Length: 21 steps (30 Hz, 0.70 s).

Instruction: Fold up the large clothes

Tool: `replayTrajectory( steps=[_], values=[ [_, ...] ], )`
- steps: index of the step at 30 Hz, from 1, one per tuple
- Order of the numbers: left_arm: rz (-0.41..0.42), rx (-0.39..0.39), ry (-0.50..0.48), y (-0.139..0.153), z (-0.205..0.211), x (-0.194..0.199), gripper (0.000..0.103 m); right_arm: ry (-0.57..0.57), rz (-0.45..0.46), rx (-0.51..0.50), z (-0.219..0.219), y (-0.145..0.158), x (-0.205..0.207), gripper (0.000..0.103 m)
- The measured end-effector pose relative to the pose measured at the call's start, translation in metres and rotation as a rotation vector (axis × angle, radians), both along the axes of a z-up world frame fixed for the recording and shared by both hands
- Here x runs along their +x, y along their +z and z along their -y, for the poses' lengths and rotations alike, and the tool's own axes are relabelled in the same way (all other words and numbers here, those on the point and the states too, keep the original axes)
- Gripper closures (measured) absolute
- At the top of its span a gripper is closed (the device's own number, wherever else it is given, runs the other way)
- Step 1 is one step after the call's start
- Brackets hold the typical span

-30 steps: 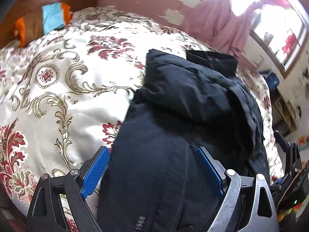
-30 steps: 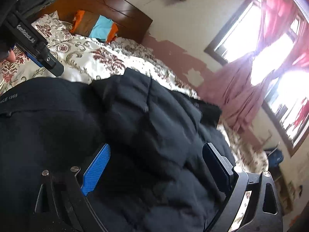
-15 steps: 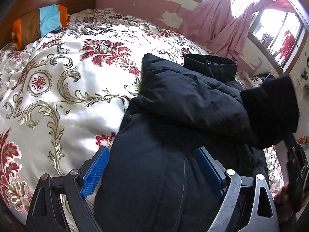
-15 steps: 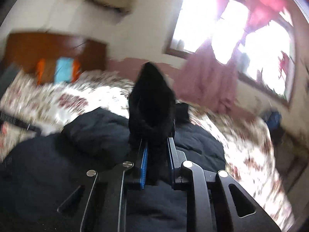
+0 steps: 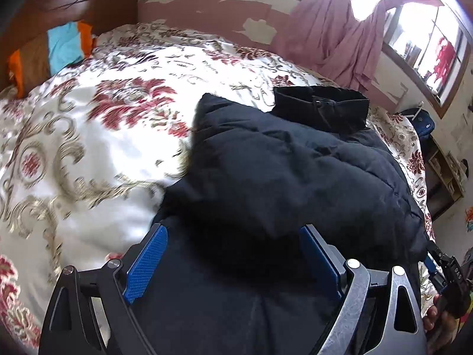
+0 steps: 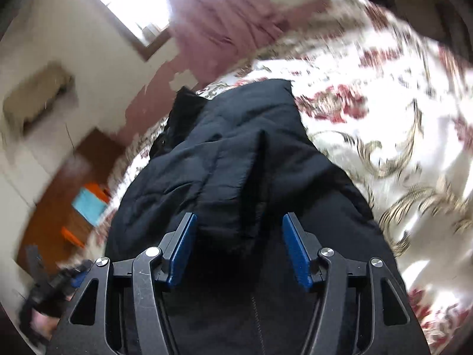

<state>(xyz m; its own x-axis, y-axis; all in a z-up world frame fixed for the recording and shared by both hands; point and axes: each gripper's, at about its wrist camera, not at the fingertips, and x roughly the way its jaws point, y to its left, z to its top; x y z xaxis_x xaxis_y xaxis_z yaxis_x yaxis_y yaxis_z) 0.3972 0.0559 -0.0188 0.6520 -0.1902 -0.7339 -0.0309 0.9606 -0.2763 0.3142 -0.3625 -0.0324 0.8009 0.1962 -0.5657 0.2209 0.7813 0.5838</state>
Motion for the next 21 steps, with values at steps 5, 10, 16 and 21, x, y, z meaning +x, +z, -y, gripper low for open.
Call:
replayTrajectory(
  steps=[5,10,16,21],
  values=[
    [0.012,-0.005,-0.028,-0.001,0.025,0.02,0.013,0.024,-0.03,0.047,-0.009,-0.012,0.02,0.075],
    [0.013,0.011,-0.058,-0.002,0.047,0.029,0.013,0.026,0.032,-0.115,-0.016,0.023,0.021,0.1],
    [0.044,0.027,-0.096,0.006,0.064,0.03,0.013,-0.003,0.115,-0.2,-0.006,0.062,0.031,0.1],
    [0.031,0.031,-0.113,0.004,0.073,0.037,0.013,-0.032,0.061,-0.265,-0.001,0.053,0.059,0.1]
  ],
)
